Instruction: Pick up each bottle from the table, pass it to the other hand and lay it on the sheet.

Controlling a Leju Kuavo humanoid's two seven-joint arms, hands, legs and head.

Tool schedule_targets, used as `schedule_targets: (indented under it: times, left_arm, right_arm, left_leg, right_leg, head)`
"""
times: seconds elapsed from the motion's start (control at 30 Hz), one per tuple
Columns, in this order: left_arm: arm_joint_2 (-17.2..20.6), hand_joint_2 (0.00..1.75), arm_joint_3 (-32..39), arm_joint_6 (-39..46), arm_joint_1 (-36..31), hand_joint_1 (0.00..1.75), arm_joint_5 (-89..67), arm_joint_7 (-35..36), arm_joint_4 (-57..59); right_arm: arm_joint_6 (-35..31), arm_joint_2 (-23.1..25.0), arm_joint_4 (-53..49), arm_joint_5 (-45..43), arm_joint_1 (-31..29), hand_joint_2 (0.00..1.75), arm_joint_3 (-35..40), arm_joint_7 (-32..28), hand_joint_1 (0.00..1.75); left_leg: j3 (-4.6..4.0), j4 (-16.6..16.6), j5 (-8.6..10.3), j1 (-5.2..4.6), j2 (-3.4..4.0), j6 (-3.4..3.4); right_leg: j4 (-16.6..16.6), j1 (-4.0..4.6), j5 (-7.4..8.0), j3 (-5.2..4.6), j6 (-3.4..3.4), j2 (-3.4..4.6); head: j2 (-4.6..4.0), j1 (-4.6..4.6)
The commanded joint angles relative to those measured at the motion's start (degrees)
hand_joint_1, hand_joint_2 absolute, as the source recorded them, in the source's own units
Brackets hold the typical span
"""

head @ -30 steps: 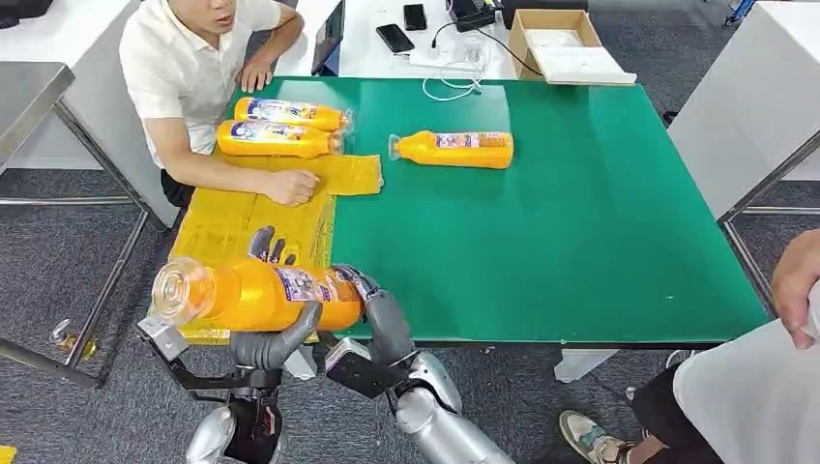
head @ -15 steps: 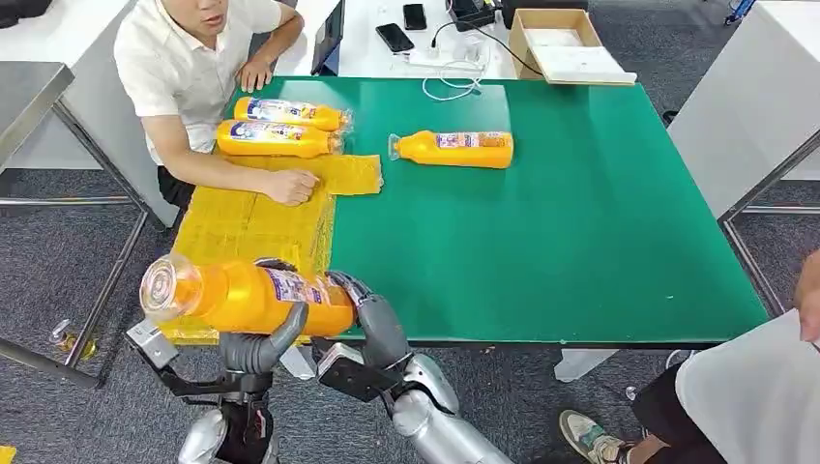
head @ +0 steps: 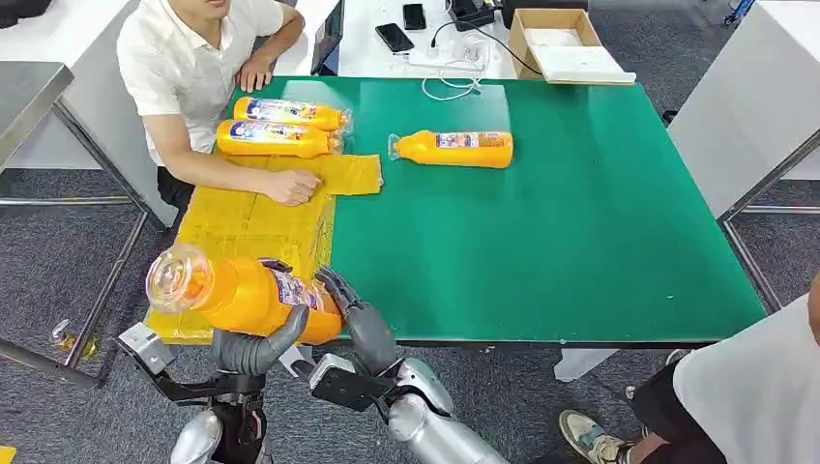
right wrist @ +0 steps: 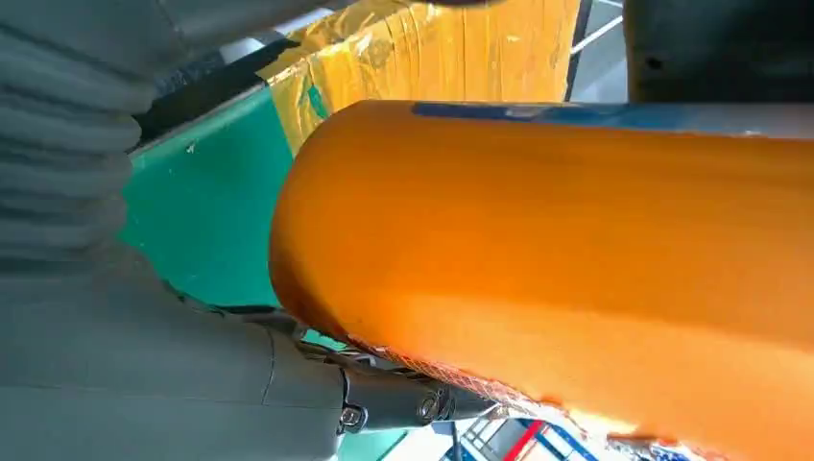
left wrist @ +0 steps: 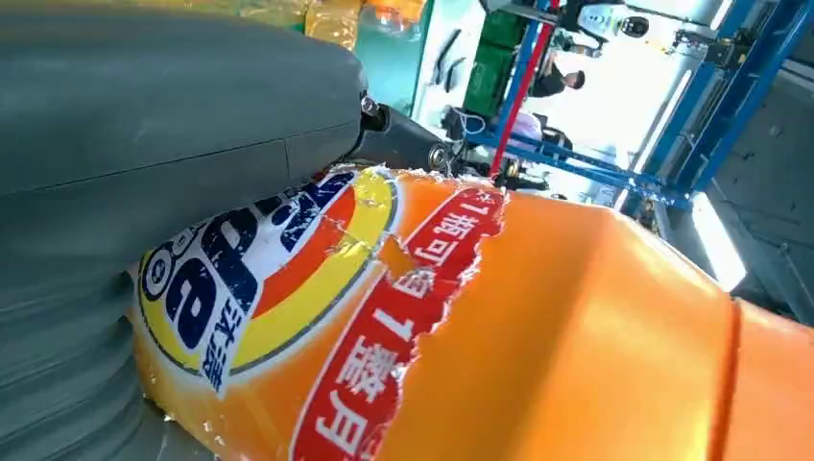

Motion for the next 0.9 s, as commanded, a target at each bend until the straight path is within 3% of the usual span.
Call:
schedule_targets:
  times: [0.03,0.13,0.2,0.23,0.3,0.4,0.5,0.53,0.57,0.63,0.83,0.9]
  left_arm:
    - [2.9,1.75,0.0,8.1,-6.4,1.75,-11.0,0.2,5.1]
    - [6.1,1.75,-0.5,14.5,-8.0,1.75,-21.8,-0.3,8.2]
    - [6.9,1.75,0.3,16.3,-8.2,1.75,-24.2,-1.0,8.6]
    - [7.3,1.75,0.4,16.4,-8.3,1.75,-25.2,-1.2,8.6]
    - [8.2,1.75,1.4,22.5,-8.7,1.75,-33.2,-1.2,9.1]
    - [8.4,1.75,1.9,22.4,-8.7,1.75,-33.2,-1.2,8.9]
    - [9.4,1.75,2.4,29.8,-9.7,1.75,-45.7,0.6,11.7]
    - [9.6,1.75,3.3,32.3,-10.3,1.75,-50.5,1.1,14.2]
    - [9.7,1.75,3.9,35.3,-10.6,1.75,-55.6,1.3,16.3]
    - [9.7,1.75,4.0,35.2,-10.9,1.75,-56.4,1.2,17.0]
    - [9.8,1.75,5.7,34.3,-18.9,1.75,-63.9,0.2,35.7]
    - [9.8,1.75,5.7,34.3,-18.9,1.75,-63.9,0.2,35.7]
  right_arm:
    - [-0.4,-0.1,4.2,1.6,3.3,1.75,5.6,-0.6,0.0]
    - [-8.6,0.1,1.4,1.6,4.3,1.75,3.8,-4.1,0.0]
    - [-10.2,0.0,0.1,0.9,4.3,1.75,2.8,-5.0,0.0]
    - [-11.0,-0.2,-1.0,0.8,4.6,0.0,2.4,-4.9,0.0]
    - [-15.3,-1.4,-8.3,-2.3,7.2,0.0,-0.1,-6.0,0.0]
    - [-14.9,-2.0,-8.8,-2.6,7.2,0.0,-0.1,-6.0,0.0]
    - [-18.6,-4.1,-17.1,-7.6,10.7,0.0,-1.2,-6.0,0.0]
    - [-18.8,-5.2,-19.9,-9.1,12.0,1.75,-1.8,-6.0,0.0]
    - [-18.2,-5.9,-21.6,-9.8,12.9,0.0,-2.2,-6.0,0.0]
    - [-18.6,-6.1,-22.3,-9.9,13.4,0.0,-2.4,-6.0,0.0]
    - [-17.4,-6.5,-26.4,-10.2,16.8,0.0,-2.4,-6.0,0.0]
    - [-17.4,-6.5,-26.4,-10.2,16.8,0.0,-2.4,-6.0,0.0]
  left_leg:
    - [0.41,-0.1,-0.08,0.05,-0.12,-0.08]
    - [0.34,-0.2,-0.03,0.04,-0.17,-0.08]
    - [0.4,-0.2,-0.03,0.04,-0.1,-0.1]
    - [0.33,-0.2,-0.02,0.02,-0.09,-0.08]
    - [0.38,-0.2,-0.07,0.03,0.09,-0.1]
    - [0.31,-0.1,-0.03,0.05,-0.05,-0.08]
    - [0.25,-0.1,-0.04,0.03,0.03,-0.06]
    - [0.38,-0.1,-0.1,0.05,0.05,-0.08]
    - [0.21,-0.1,-0.01,0.0,-0.03,-0.06]
    - [0.29,-0.2,-0.03,0.01,-0.14,-0.07]
    - [0.27,-0.1,0.01,0.01,-0.21,-0.09]
    - [0.16,-0.1,0.01,-0.01,-0.1,-0.07]
  right_leg:
    - [-0.1,0.07,-0.15,0.46,-0.14,-0.2]
    - [-0.1,0.06,-0.1,0.39,-0.13,-0.24]
    - [-0.2,0.06,-0.09,0.41,-0.15,-0.18]
    - [-0.1,0.04,-0.09,0.34,-0.13,-0.16]
    - [-0.1,0.04,-0.08,0.34,-0.16,0.0]
    - [-0.1,0.06,-0.1,0.34,-0.14,-0.21]
    - [-0.1,0.04,-0.07,0.26,-0.11,-0.1]
    - [-0.1,0.05,-0.12,0.4,-0.14,-0.11]
    - [-0.1,0.01,-0.07,0.23,-0.09,-0.18]
    - [-0.1,0.02,-0.1,0.35,-0.11,-0.2]
    - [-0.1,0.03,-0.08,0.32,-0.14,-0.27]
    - [-0.1,0.01,-0.03,0.17,-0.11,-0.13]
  head:
    - [0.0,0.0]
    - [0.0,0.02]
    - [0.0,0.02]
    - [0.0,0.07]
    - [0.0,0.0]
    - [0.0,0.02]
    - [0.0,0.02]
    - [0.0,0.02]
    - [0.0,0.02]
    - [0.0,0.04]
    - [0.0,0.04]
    - [0.0,0.0]
